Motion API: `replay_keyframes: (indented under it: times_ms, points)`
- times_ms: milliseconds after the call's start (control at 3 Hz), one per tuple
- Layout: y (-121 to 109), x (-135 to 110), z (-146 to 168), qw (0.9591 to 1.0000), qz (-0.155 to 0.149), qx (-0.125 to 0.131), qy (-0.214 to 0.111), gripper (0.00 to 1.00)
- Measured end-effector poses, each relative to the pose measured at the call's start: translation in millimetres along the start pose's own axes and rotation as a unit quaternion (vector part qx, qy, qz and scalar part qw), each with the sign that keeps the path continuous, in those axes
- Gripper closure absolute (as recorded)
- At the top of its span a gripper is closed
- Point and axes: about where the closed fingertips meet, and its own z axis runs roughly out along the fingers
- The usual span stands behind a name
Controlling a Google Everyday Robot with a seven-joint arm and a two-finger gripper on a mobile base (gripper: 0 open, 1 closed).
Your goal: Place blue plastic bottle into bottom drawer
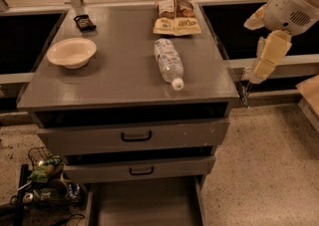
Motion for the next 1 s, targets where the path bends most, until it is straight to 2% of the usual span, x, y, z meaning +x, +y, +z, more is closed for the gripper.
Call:
replay_keyframes:
  times_ms: [667, 1000]
  points:
    - [-6.5, -1.8, 2.3, 1.0, -0.001, 0.004, -0.004, 0.0]
    - [0.0, -6.4, -2.4, 0.9988, 0.008, -0.034, -0.035, 0.0]
